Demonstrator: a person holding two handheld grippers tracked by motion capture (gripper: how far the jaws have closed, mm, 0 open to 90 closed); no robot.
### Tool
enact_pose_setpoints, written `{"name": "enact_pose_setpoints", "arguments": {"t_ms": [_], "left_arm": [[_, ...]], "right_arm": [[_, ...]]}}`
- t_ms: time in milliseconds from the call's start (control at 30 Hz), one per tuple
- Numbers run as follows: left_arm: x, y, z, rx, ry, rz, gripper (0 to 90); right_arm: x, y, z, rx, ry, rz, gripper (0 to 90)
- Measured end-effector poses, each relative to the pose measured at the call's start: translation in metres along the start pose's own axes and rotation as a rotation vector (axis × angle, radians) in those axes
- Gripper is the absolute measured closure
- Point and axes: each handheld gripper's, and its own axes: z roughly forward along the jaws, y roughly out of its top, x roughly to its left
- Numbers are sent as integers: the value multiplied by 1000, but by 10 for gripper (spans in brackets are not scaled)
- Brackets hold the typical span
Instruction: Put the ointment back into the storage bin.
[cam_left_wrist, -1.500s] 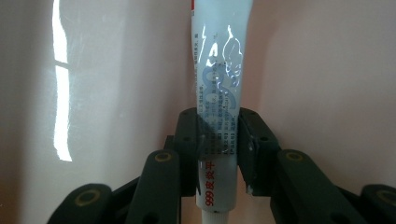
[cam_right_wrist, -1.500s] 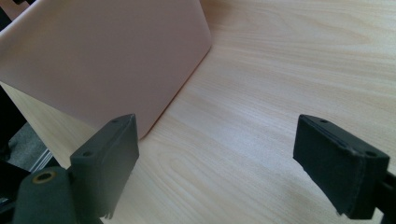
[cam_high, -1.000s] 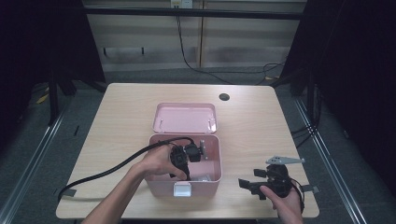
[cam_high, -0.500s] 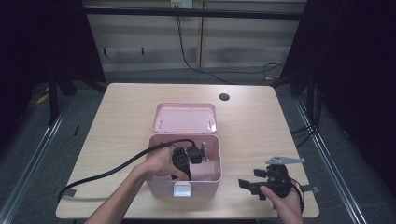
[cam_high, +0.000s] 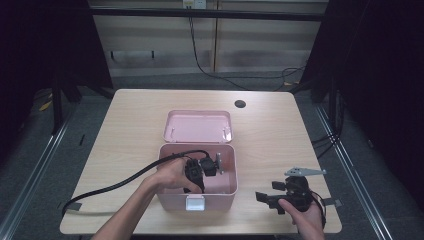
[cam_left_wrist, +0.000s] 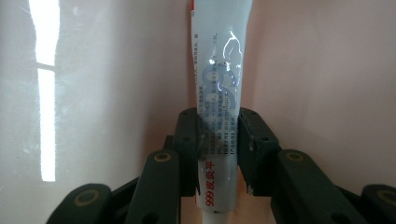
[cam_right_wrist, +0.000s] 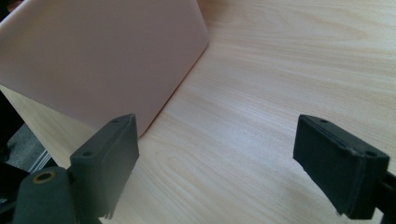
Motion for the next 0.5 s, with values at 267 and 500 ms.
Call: {"name": "enact_pose_setpoints", "arguments": {"t_ms": [267, 500], "left_arm": [[2, 1, 6, 2, -16, -4, 708], [3, 1, 6, 2, -28, -12, 704]], "right_arm": [[0, 0, 0, 2, 4, 2, 137], [0, 0, 0, 5, 5, 4, 137]]}}
